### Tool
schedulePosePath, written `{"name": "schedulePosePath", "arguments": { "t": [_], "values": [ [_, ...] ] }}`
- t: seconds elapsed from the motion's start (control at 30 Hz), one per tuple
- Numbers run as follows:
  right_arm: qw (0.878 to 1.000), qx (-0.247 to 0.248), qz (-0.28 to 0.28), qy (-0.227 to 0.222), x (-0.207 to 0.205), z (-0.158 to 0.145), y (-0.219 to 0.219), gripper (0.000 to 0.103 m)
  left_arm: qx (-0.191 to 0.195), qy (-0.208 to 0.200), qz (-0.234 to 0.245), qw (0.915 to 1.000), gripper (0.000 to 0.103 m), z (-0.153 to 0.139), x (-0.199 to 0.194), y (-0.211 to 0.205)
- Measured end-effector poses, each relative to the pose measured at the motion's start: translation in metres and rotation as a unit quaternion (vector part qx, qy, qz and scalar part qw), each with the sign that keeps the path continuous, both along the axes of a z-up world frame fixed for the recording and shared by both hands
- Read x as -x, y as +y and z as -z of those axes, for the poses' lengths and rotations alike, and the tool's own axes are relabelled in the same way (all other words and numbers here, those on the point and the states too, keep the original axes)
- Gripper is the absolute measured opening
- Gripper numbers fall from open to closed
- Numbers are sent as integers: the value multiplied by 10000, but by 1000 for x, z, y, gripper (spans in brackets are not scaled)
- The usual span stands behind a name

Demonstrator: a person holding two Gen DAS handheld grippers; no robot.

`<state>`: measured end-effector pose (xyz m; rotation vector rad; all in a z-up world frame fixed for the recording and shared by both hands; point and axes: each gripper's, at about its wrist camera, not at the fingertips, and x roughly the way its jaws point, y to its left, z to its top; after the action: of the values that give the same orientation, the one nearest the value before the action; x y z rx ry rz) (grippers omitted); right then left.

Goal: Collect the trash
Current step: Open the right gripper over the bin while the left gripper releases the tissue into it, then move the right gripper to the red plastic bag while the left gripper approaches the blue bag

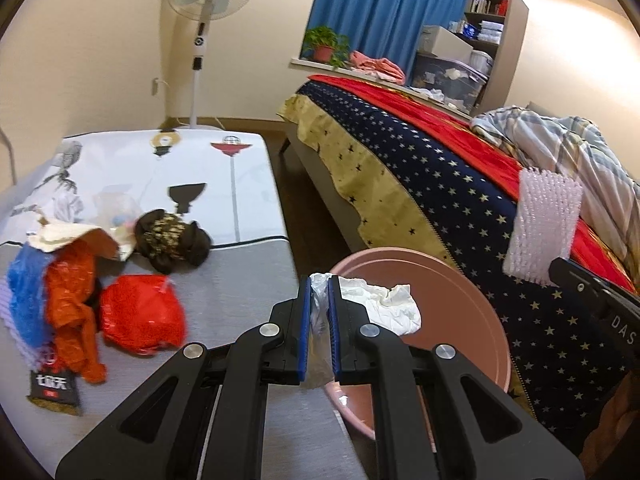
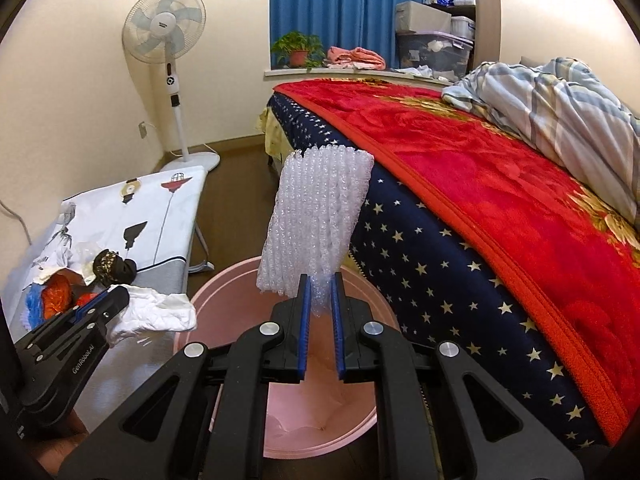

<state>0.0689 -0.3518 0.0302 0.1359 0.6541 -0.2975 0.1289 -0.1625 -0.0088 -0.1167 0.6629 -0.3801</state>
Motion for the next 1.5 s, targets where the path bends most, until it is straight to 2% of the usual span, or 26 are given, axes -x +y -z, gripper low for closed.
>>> {"name": "schedulePosePath", "arguments": {
  "t": [0.13,0.17,0.27,0.33,0.5,0.6,0.8,0.9,1.0,1.03,1.23,1.3,1.37,1.5],
  "values": [
    [10000,-10,68,66,-2,3,-3,18,201,89,295,9993,11,3,-1,-10],
    [9999,-18,97,83,-2,3,-4,27,271,134,358,9989,17,5,-1,-11],
    [9998,-11,194,57,-1,3,-6,40,303,197,371,9987,26,8,-2,-12],
    [9998,-25,183,44,0,2,-7,43,297,196,374,9987,26,7,-1,-11],
    [9999,-38,123,0,1,0,-3,43,274,146,404,9987,27,5,2,-11],
    [9999,-58,35,-124,3,-3,1,43,206,113,403,9989,36,3,6,-11],
    [9994,-42,-56,-336,10,-8,10,43,148,-17,347,9993,40,-8,16,0],
    [9988,-38,-93,-477,14,-10,13,44,135,-151,232,9995,48,-15,22,10],
    [9977,-12,-140,-656,19,-13,18,59,129,-275,105,9995,52,-23,28,21],
    [9973,-30,-178,-709,21,-14,20,63,119,-320,51,9994,57,-25,30,24],
    [9965,-182,-334,-739,27,-18,30,67,141,-658,-199,9975,69,-41,45,45],
    [9965,-216,-383,-707,28,-19,34,72,113,-766,-259,9967,70,-46,50,50],
    [9968,-180,-407,-669,29,-20,39,81,47,-846,-383,9957,70,-50,54,54],
    [9964,-179,-459,-683,34,-23,46,88,98,-908,-549,9943,70,-56,60,66]
  ]
}}
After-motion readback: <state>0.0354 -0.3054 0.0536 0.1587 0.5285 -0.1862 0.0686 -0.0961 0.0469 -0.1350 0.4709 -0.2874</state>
